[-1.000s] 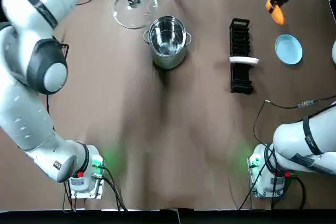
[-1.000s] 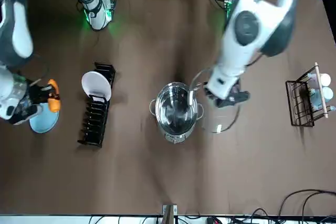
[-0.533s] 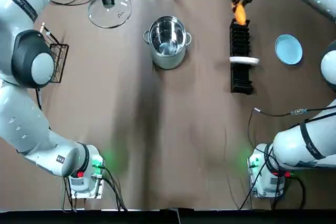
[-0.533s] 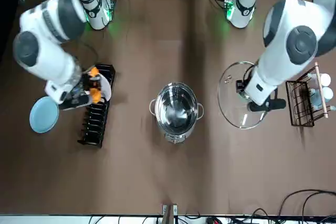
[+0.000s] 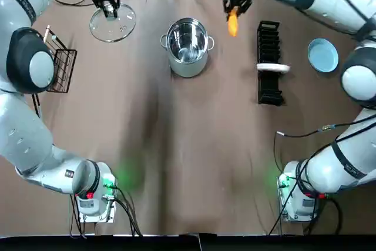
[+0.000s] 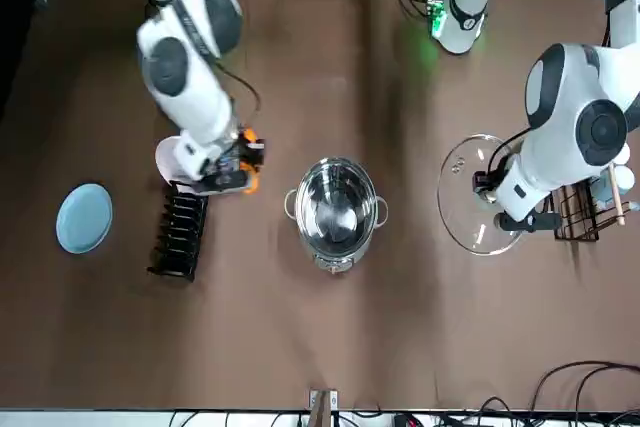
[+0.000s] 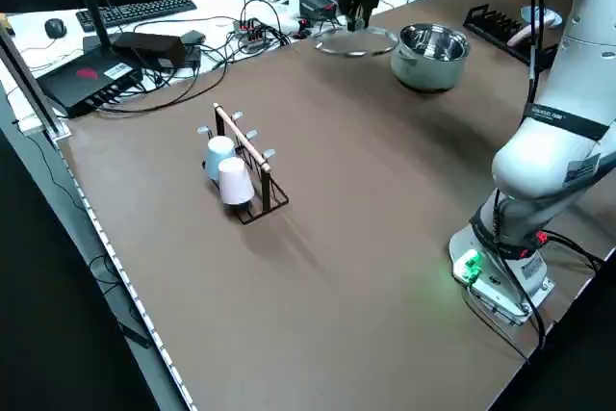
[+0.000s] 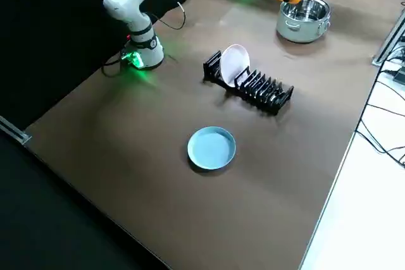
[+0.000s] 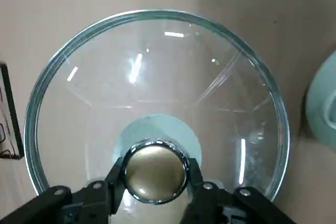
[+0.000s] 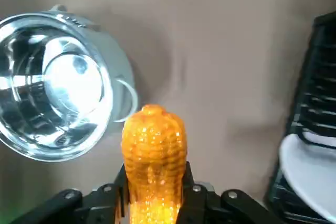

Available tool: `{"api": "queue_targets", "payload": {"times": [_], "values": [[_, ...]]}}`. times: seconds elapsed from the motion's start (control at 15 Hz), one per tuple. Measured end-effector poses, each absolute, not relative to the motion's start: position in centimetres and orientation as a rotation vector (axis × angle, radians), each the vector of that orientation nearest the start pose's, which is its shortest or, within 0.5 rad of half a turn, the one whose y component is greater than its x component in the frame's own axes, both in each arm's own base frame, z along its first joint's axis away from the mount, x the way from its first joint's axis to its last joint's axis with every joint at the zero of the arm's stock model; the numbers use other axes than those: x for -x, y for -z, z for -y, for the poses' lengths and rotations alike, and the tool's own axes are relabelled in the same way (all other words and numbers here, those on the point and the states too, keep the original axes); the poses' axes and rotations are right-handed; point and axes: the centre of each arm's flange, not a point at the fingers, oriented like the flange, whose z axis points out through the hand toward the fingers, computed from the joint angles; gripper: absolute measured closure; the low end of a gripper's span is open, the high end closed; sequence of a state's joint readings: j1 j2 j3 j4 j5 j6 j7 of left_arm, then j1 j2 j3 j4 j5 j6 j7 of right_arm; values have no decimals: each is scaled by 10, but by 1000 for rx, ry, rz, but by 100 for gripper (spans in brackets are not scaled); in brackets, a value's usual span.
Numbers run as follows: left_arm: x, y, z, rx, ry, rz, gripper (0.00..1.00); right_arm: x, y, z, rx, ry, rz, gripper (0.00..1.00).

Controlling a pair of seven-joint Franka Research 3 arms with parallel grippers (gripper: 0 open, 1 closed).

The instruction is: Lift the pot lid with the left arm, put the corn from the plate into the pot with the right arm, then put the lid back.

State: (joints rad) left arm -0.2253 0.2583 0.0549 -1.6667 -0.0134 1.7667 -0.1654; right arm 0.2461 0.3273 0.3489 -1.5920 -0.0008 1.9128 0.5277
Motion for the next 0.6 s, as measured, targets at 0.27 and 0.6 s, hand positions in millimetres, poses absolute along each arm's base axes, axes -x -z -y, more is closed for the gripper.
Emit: {"api": "queue_targets", "payload": {"times": [0.27, 0.6], "values": [[-595, -421, 95, 3111, -239, -21, 50, -549, -427, -434, 3052, -37, -1, 60], [-589, -426, 82, 3120, -213, -19, 50, -544, -361, -510, 3000, 137, -45, 60]]}}
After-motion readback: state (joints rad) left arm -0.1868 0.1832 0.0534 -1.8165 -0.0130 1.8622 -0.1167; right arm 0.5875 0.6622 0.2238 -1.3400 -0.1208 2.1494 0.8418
